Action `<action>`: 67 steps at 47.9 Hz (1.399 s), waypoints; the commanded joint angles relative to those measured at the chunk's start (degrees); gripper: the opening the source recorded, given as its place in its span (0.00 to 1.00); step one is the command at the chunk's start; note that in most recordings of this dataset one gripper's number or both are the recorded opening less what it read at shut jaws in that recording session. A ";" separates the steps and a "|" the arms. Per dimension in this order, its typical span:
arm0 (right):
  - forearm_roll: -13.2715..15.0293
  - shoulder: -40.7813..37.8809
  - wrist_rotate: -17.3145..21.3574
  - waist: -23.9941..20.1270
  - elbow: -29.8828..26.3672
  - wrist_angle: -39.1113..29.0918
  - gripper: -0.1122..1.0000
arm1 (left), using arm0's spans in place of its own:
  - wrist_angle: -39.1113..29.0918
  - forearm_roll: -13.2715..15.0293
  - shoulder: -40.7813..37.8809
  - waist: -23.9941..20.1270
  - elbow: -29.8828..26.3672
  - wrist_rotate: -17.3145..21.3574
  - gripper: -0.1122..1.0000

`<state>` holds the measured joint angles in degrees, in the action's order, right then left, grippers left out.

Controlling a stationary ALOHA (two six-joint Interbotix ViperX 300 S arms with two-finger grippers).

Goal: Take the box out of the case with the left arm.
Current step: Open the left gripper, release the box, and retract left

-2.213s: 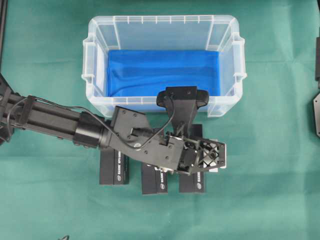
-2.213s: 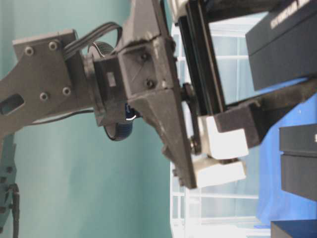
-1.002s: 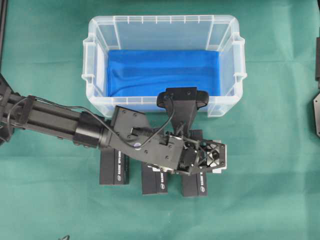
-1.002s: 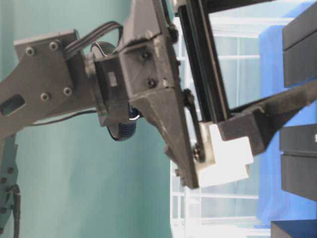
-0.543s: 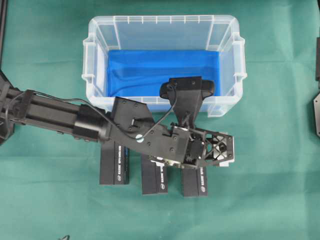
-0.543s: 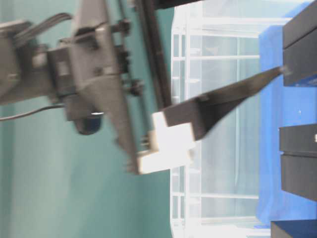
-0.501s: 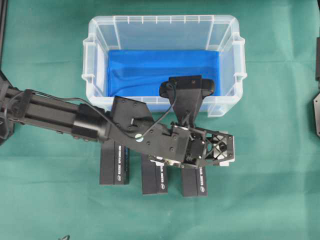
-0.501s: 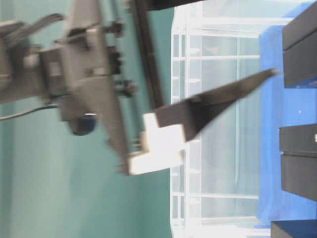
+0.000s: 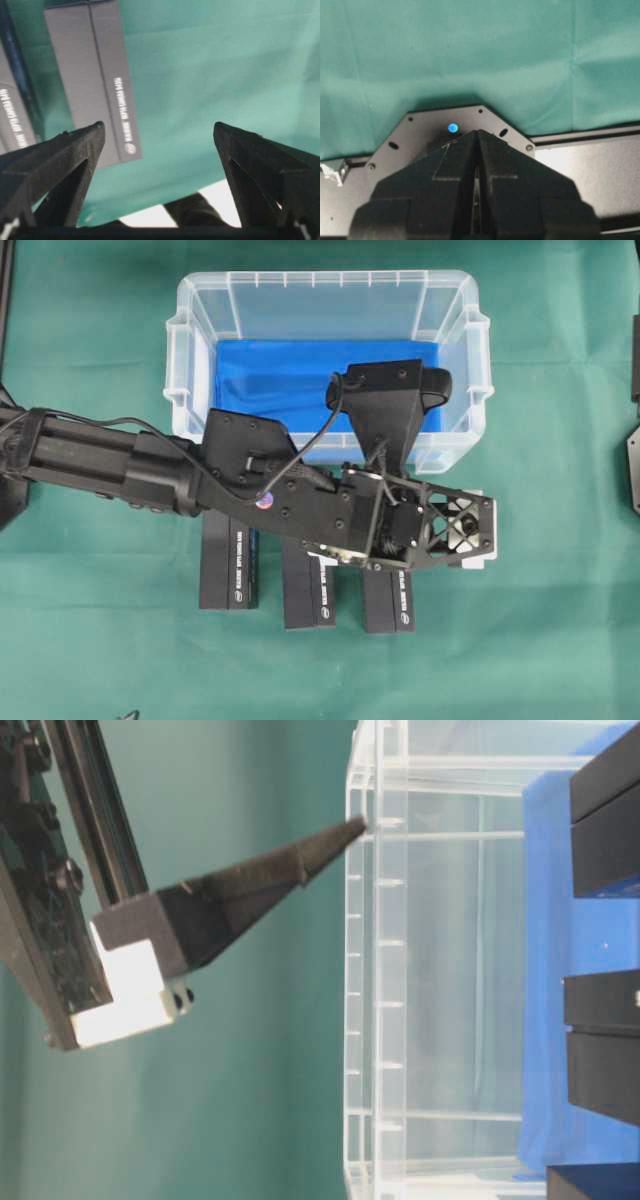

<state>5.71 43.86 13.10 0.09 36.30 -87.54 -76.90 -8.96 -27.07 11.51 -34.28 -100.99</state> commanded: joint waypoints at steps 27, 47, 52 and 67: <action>0.00 -0.09 0.09 0.09 -0.62 0.09 0.12 | -0.97 0.70 4.66 0.79 3.52 0.18 0.88; 0.00 -0.09 0.18 0.09 -0.62 -2.46 0.12 | -0.88 0.53 19.60 3.34 21.27 -2.90 0.88; 0.00 -0.09 0.18 0.09 -0.62 -3.69 0.12 | -0.79 0.35 24.43 4.39 26.37 -4.66 0.88; 0.00 -0.09 0.18 0.00 -0.62 -4.22 0.12 | -0.79 0.18 37.62 8.44 42.01 -9.49 0.88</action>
<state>5.63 43.95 13.18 0.09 36.21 -91.58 -77.78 -8.44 5.98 18.81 5.19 -109.51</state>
